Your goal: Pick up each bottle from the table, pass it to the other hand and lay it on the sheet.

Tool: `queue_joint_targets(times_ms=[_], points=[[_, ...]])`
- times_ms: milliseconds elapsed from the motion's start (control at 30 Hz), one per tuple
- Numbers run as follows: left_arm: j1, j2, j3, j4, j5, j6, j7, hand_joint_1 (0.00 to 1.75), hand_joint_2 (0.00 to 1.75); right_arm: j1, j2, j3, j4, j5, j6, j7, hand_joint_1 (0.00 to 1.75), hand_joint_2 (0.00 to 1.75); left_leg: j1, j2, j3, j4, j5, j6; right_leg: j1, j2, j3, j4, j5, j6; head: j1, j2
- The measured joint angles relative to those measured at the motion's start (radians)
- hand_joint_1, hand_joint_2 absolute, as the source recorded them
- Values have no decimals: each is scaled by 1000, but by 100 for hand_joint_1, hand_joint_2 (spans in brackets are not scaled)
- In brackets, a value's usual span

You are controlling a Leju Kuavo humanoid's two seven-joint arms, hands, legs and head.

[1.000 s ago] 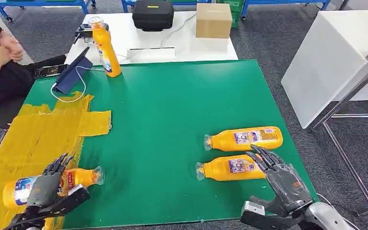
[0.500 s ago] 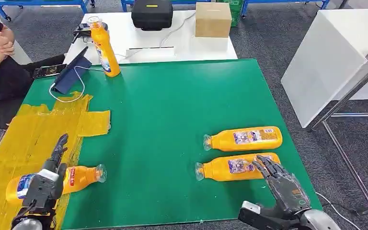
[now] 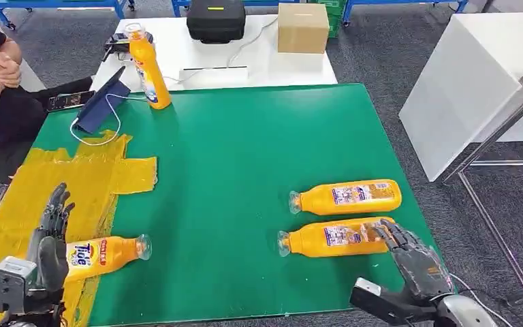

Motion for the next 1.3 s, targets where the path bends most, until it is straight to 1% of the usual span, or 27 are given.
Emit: queue_joint_targets(times_ms=[167, 533, 667, 967, 1067, 1167, 1300], points=[[3, -3, 0, -11, -2, 0, -4, 0, 0, -22, 14, -27, 21, -1, 22, -11, 0, 175, 0, 0, 0, 0, 0, 0, 0, 0, 0, 0, 0, 0, 0, 0], [-16, -3, -2, -11, 15, -3, -6, 0, 0, -160, 82, -35, 141, 32, 124, -53, 0, 175, 0, 1, 1, 0, 0, 0, 0, 0, 0, 0, 0, 0, 0, 0], [-23, -3, -2, -11, 26, -2, -11, 0, 0, -180, 98, -25, 174, 35, 134, -66, 0, 175, 0, 1, 1, 0, 0, 0, 0, 0, 0, 0, 0, 0, 0, 0], [-25, -3, -2, -11, 26, -2, -13, 0, 0, -184, 100, -24, 179, 36, 134, -68, 0, 175, 0, 1, 1, 0, 0, 0, 0, 0, 0, 0, 0, 0, 0, 0], [-29, -5, -2, -11, 30, 3, -19, 0, 0, -197, 110, -7, 196, 47, 144, -74, 0, 175, 0, 0, 0, 0, 0, 0, 0, 0, -1, 0, 0, 0, 0, 0], [-45, -8, -7, -10, 43, 3, -21, 0, 0, -229, 113, 61, 242, 72, 166, -91, 0, 175, 0, 0, 1, 0, 0, 0, 0, 0, 0, 0, 0, 0, 0, 0], [-55, -8, -14, -7, 52, 1, -21, 0, 0, -247, 113, 88, 267, 81, 173, -92, 0, 175, 0, 0, 1, 0, 0, 0, 0, 0, 0, 0, 0, 0, 0, 0]])
